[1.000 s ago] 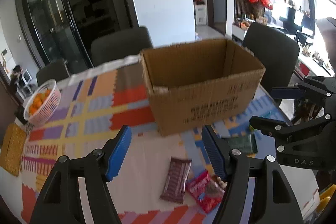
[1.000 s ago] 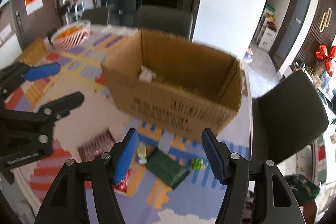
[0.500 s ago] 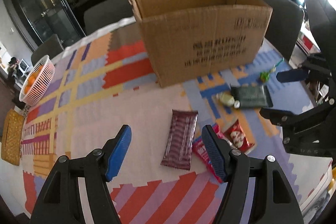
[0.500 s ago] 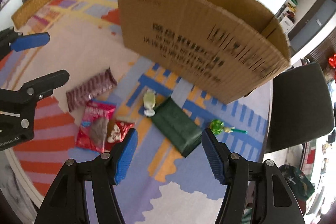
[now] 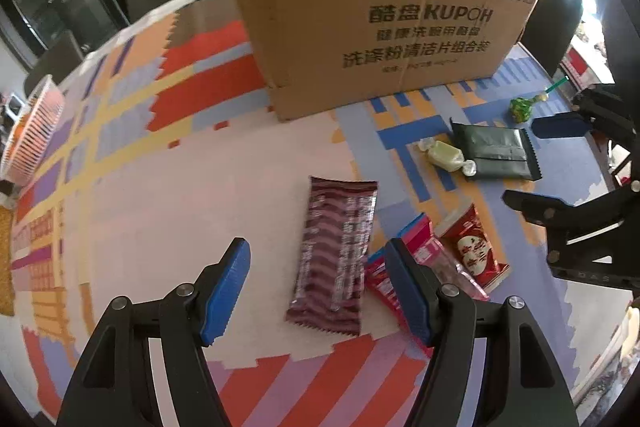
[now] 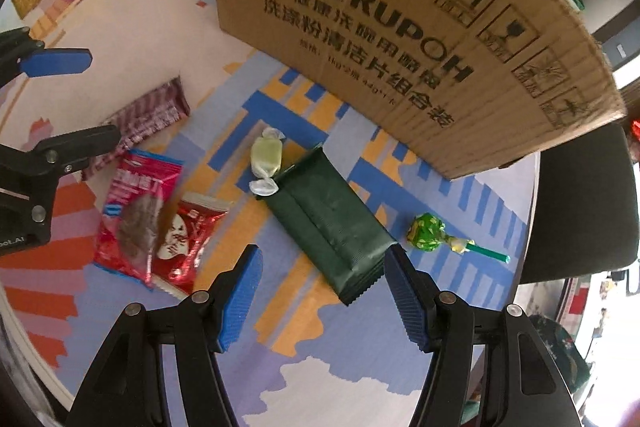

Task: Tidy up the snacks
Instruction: 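Grasp the striped chocolate bar with the left tool while the right tool grasps the dark green bag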

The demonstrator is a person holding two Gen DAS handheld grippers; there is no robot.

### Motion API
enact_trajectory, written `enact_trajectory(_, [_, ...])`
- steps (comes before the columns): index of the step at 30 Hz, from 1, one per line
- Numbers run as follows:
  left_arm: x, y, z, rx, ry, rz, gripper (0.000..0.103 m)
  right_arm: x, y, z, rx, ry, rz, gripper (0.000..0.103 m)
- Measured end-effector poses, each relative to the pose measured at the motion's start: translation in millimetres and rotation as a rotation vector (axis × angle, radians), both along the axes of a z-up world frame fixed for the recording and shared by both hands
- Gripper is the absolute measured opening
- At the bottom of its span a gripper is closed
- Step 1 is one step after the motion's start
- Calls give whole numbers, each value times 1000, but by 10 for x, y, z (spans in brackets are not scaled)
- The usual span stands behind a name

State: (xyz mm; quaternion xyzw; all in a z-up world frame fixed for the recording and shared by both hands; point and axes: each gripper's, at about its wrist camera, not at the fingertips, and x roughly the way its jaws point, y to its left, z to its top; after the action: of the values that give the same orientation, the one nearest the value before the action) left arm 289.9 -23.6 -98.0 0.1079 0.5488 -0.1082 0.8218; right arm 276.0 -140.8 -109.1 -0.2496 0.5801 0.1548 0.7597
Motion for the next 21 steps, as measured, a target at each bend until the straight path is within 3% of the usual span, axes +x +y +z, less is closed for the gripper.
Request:
enact_trajectory(15, [281, -26, -212, -65, 59, 49, 68, 321, -87, -185, 91, 55, 18, 64])
enact_trajectory(21, [320, -42, -260, -80, 77, 53, 57, 504, -138, -215, 137, 67, 16, 64])
